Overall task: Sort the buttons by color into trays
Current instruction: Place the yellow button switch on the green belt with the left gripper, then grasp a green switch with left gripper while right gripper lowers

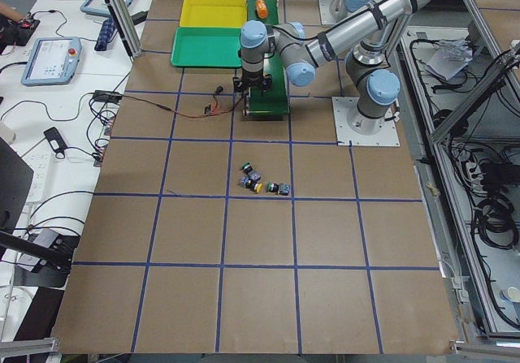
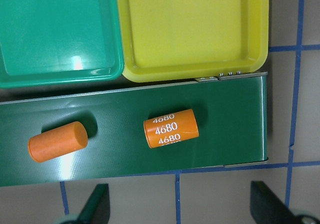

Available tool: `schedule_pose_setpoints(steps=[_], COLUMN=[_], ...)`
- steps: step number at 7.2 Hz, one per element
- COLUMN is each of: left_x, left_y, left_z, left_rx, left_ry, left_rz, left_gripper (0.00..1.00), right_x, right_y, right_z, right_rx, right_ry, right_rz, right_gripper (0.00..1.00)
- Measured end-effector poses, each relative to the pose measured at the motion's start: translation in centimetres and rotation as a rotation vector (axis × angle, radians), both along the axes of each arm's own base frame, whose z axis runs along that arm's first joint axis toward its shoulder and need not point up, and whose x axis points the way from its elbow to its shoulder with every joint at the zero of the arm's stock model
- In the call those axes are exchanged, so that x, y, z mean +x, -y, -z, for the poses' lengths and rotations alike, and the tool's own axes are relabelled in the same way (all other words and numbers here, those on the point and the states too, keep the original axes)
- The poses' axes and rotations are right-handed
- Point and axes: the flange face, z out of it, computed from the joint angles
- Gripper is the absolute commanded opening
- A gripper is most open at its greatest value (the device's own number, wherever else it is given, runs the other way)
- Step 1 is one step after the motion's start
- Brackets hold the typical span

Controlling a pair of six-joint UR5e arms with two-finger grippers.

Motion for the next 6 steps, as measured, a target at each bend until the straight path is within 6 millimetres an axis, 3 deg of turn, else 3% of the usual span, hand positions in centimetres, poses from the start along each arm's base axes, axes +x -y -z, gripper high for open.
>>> schedule_pose_setpoints(steps=[2,4,6], left_x=[6.4,12.7,16.7], left_y=[0.9,1.1,1.4], left_z=[0.4,2.4,5.2], left_rx=[-0.007,-0.018,-0.043], left_ry=[0.005,0.013,0.032], left_rz=[0.015,-0.074,-0.132], left_gripper=[0.81,0.81,0.86], right_x=[0.3,0.4,0.5], right_y=[0.9,1.8,2.1], right_z=[2.4,3.7,3.8], right_rx=[0.078,0.110,0.089], right_ry=[0.018,0.031,0.022], right_rz=[-0.007,-0.005,-0.007], right_gripper=[1.00,1.00,1.00])
